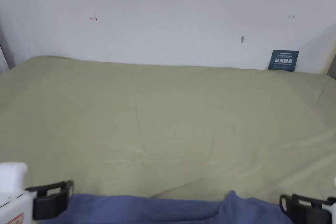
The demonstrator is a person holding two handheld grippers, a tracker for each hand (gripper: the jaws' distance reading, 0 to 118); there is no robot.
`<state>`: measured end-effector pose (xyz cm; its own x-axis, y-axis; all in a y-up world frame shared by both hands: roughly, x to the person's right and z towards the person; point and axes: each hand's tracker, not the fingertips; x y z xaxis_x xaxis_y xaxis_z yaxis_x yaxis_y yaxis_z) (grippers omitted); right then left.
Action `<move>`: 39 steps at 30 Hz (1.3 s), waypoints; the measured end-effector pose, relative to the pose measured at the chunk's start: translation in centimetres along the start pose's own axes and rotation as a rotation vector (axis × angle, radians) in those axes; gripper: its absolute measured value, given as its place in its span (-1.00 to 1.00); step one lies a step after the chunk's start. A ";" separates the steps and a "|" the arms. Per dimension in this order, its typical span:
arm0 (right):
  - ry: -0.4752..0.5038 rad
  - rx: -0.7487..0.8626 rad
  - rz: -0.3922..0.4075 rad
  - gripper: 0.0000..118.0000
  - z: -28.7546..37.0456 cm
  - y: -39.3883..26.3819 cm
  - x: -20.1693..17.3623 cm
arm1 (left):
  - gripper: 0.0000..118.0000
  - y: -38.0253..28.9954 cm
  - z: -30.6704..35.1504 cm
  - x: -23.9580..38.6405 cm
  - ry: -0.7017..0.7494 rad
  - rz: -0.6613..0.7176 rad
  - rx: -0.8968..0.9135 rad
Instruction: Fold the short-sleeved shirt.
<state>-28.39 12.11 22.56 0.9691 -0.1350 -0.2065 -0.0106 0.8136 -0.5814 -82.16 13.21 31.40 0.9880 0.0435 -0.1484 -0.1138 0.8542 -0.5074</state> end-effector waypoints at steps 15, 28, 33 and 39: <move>-0.131 0.631 0.165 -0.94 5.5 4.5 -16.1 | -1.00 4.8 3.6 15.0 0.101 -0.079 0.478; -0.154 0.647 0.172 -0.93 5.5 3.5 -17.1 | -1.00 6.1 0.1 4.9 -0.314 0.209 0.073; -0.155 0.652 0.179 -0.93 5.5 2.6 -17.7 | -1.00 3.1 -4.6 -5.9 -0.321 0.314 -0.245; -0.181 0.593 0.188 -0.93 4.4 1.6 -18.8 | -1.00 -1.1 -8.6 -15.1 -0.380 0.476 -0.492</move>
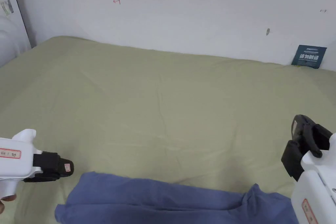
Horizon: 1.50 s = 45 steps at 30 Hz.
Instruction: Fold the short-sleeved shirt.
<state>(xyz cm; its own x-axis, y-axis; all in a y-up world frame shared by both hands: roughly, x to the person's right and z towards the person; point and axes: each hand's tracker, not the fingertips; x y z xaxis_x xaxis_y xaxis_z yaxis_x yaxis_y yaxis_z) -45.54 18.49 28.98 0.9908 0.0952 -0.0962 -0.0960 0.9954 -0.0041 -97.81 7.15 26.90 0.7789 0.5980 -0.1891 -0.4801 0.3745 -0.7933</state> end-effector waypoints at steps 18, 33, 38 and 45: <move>-0.005 -0.121 0.018 -0.93 -2.2 -1.6 -0.9 | 1.00 0.0 -9.4 -7.6 -0.384 0.185 -0.201; 0.010 -0.132 -0.022 -0.93 -1.1 -1.5 0.8 | -0.92 -1.2 -12.0 -5.6 -0.275 0.217 -0.217; 0.015 -0.123 -0.038 -0.93 -0.9 -1.4 1.1 | -0.92 0.6 -8.3 -6.5 -0.268 0.211 -0.166; 0.040 -0.109 -0.074 -0.93 -0.8 -1.4 1.6 | -0.92 2.5 -1.6 -7.1 -0.102 0.240 -0.029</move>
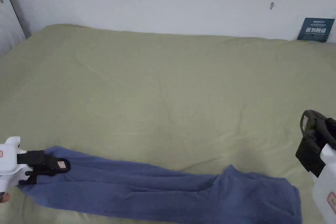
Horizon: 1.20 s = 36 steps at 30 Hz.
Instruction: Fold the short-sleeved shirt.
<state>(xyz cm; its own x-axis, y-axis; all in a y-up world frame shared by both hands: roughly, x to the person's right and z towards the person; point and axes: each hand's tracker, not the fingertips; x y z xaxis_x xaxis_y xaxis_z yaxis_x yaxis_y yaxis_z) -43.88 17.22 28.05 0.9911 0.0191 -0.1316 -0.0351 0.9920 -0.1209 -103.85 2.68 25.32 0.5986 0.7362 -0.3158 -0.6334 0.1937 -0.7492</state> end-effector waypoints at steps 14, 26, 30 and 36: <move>-0.026 0.012 -0.050 -0.93 1.5 -0.2 3.3 | -0.92 -10.5 -7.8 23.0 0.220 -0.345 -0.125; -0.097 -0.043 -0.083 -0.93 2.2 -1.3 6.5 | 0.84 -14.4 -20.7 22.6 0.112 -0.347 -0.187; -0.096 -0.061 -0.100 -0.93 1.2 -1.8 6.4 | -1.00 -12.7 -16.0 21.8 0.075 -0.375 -0.095; -0.038 -0.082 -0.106 -0.93 0.0 -2.3 4.8 | -1.00 -11.4 -16.6 16.5 0.124 -0.338 -0.133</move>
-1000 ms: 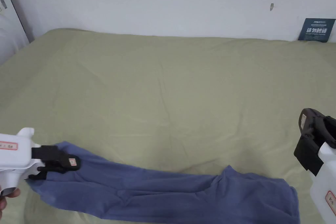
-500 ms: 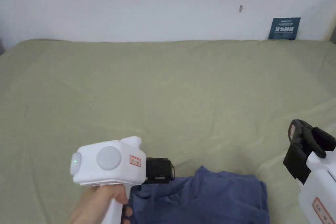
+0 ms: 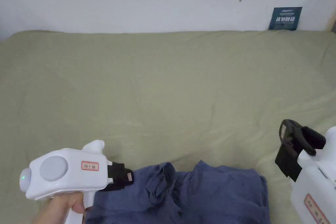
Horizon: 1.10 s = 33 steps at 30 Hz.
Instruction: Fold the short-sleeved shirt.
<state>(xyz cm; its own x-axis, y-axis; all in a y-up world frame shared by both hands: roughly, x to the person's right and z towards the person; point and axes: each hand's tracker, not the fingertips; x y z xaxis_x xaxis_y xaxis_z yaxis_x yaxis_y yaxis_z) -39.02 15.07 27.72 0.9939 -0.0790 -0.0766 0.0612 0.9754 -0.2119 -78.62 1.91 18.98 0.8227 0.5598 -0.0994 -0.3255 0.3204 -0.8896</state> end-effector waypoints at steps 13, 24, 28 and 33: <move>0.013 -0.032 0.072 -0.93 -0.4 0.1 -1.1 | -1.00 -3.2 -5.9 2.7 -0.148 -0.006 -0.147; 0.070 -0.012 0.091 -0.93 -1.7 0.2 -4.1 | -1.00 0.0 7.4 -9.0 0.008 0.076 0.007; 0.064 -0.014 0.085 -0.93 -1.9 0.2 -4.3 | 0.65 -0.6 5.8 -11.0 -0.144 0.145 -0.019; 0.058 -0.041 0.113 -0.93 -2.0 -0.2 -4.1 | 1.00 -1.0 2.2 -11.0 -0.308 0.237 -0.070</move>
<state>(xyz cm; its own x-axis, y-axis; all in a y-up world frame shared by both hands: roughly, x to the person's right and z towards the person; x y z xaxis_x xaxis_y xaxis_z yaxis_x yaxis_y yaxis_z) -43.33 14.82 26.16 0.9872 0.0183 -0.1583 -0.0562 0.9695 -0.2387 -88.40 -2.88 21.99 0.5464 0.8187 -0.1768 -0.4485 0.1077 -0.8873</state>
